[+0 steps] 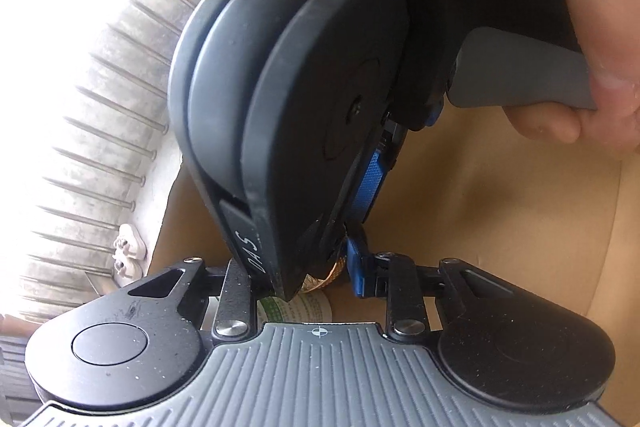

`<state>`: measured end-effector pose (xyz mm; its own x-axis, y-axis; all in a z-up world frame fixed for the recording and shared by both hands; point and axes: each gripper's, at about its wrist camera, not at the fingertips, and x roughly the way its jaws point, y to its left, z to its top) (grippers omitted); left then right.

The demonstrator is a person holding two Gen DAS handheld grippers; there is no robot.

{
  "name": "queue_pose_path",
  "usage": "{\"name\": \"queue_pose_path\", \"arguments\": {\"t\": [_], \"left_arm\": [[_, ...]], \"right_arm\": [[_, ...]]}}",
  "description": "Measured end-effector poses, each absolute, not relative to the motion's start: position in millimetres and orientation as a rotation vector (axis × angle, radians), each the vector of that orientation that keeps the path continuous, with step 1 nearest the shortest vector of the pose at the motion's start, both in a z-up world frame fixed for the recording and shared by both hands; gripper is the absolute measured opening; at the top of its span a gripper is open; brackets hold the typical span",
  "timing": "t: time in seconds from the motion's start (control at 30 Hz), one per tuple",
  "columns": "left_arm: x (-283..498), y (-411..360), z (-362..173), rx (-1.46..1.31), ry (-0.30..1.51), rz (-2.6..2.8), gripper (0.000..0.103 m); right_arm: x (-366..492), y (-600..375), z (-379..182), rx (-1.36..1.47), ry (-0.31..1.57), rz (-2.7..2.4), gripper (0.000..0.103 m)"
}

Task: Organize rigid objects
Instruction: 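Open the right tool to release the jar and lift out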

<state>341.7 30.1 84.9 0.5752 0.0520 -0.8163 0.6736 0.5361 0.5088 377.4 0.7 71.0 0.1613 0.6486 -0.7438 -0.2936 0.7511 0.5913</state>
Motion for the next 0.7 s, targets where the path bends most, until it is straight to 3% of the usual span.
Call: {"name": "queue_pose_path", "arguments": {"t": [0.1, 0.17, 0.23, 0.4, 0.47, 0.57, 0.7], "left_arm": [[338, 32, 87, 0.945, 0.884, -0.429, 0.031], [328, 34, 95, 0.944, 0.858, -0.420, 0.049], [314, 37, 107, 0.946, 0.826, -0.401, 0.056], [252, 56, 155, 0.858, 0.712, -0.331, 0.056], [214, 68, 184, 0.708, 0.638, -0.375, 0.063], [173, 58, 209, 0.484, 0.572, -0.448, 0.066], [120, 60, 201, 0.256, 0.535, -0.589, 0.066]], "right_arm": [[378, 1, 73, 0.320, 1.227, 0.694, 0.036], [375, 3, 78, 0.295, 1.211, 0.682, 0.037], [368, 2, 86, 0.239, 1.192, 0.665, 0.039], [334, -18, 121, 0.215, 1.112, 0.682, 0.040], [310, -33, 141, 0.207, 1.028, 0.696, 0.040], [259, -62, 172, 0.184, 0.862, 0.716, 0.040], [198, -104, 196, 0.256, 0.719, 0.727, 0.046]]}}
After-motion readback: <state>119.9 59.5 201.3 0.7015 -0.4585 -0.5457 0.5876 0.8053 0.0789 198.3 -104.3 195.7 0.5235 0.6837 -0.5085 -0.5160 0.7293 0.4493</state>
